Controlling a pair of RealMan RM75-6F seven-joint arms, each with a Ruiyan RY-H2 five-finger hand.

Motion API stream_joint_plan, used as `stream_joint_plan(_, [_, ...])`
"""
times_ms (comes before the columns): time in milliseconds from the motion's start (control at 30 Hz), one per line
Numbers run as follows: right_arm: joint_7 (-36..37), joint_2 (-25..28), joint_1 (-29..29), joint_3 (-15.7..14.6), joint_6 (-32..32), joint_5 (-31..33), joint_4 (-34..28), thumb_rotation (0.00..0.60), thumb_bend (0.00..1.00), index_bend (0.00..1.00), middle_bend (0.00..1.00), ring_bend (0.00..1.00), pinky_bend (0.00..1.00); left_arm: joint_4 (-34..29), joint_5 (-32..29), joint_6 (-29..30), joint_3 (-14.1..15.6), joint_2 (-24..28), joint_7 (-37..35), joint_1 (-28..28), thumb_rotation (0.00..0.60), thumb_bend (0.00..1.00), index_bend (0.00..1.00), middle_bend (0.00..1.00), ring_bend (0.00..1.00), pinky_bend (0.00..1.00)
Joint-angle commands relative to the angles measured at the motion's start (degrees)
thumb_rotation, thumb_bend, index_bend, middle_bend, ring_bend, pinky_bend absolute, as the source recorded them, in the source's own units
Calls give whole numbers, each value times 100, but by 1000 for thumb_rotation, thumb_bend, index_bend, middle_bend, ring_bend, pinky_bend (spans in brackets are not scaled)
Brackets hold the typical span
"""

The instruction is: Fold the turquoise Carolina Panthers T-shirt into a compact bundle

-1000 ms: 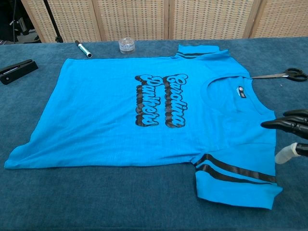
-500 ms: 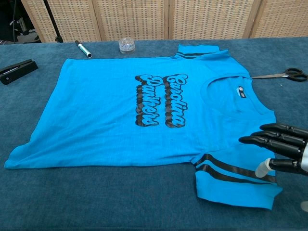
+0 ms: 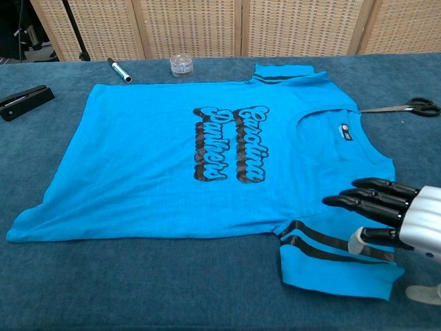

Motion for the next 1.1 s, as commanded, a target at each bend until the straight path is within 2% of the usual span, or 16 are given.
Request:
stream_joint_plan(33, [-141, -36, 36, 27, -116, 91, -79, 600, 105, 346, 0, 0, 0, 2, -9, -5, -3, -3, 4, -3, 600, 0, 0, 0, 0, 0])
stream_joint_plan(267, [-200, -83, 93, 52, -243, 263, -125, 600, 184, 377, 0, 0, 0, 5, -28, 1, -14, 3, -19, -2, 600, 0, 0, 0, 0, 0])
stream_joint_plan(433, [-135, -126, 136, 55, -194, 295, -74, 600, 341, 430, 0, 0, 0, 6, -35, -19, -8, -1, -3, -9, 600, 0, 0, 0, 0, 0])
stream_joint_plan(500, [-99, -150, 155, 52, -175, 300, -45, 600, 362, 450, 0, 0, 0, 4, -35, -16, -9, -5, 2, -9, 600, 0, 0, 0, 0, 0])
stream_joint_plan(867, [254, -325, 258, -8, 18, 264, 148, 600, 364, 603, 17, 0, 0, -5, -42, -8, -10, 6, -25, -5, 600, 0, 0, 0, 0, 0])
stream_joint_plan(1100, [637, -470, 240, -48, 488, 139, 498, 600, 364, 624, 34, 0, 0, 3, -51, -26, -8, -3, -14, -13, 600, 0, 0, 0, 0, 0])
